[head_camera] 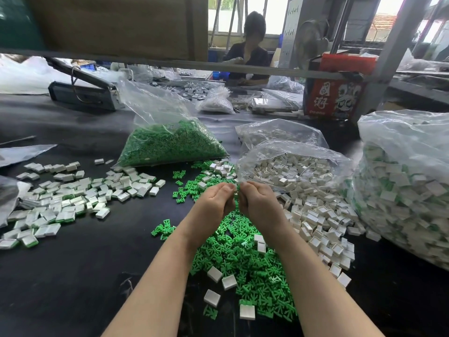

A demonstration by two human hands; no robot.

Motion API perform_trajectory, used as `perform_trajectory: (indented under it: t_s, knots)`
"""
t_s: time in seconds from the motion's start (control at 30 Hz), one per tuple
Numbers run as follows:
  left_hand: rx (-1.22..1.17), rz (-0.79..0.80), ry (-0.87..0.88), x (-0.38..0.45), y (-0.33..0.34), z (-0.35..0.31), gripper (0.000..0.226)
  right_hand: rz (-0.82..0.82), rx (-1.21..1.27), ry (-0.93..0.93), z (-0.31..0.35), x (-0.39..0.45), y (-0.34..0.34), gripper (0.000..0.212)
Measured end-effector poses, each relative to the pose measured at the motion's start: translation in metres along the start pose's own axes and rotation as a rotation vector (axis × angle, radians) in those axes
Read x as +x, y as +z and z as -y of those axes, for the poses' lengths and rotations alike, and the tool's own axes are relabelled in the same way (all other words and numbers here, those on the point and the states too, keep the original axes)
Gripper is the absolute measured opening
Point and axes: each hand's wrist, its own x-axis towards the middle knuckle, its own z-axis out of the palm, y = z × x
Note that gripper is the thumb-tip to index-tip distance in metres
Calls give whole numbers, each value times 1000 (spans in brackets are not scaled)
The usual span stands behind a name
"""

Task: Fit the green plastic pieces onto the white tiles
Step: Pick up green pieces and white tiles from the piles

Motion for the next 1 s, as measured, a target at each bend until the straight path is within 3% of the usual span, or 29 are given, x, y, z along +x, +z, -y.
perform_trajectory:
  t_s: [0.23,0.47,0.63,0.77,1.0]
  knots:
    - [-33,-25,33,-1,5,-2,33,-176,-49,-99,-7,0,12,43]
    - [-30,-44,65,1,8,1,34,-198,-144,-138,-10,1,13,42]
    - [-8,-63,68,6,12,8,33,-175,-390,-209,-10,-1,7,35]
    - [2,-95,52,8,14,12,31,-172,-542,-224,-12,-3,8,42]
    - [41,-157,71,10,21,18,32,-192,-594,-195,-12,-3,9,35]
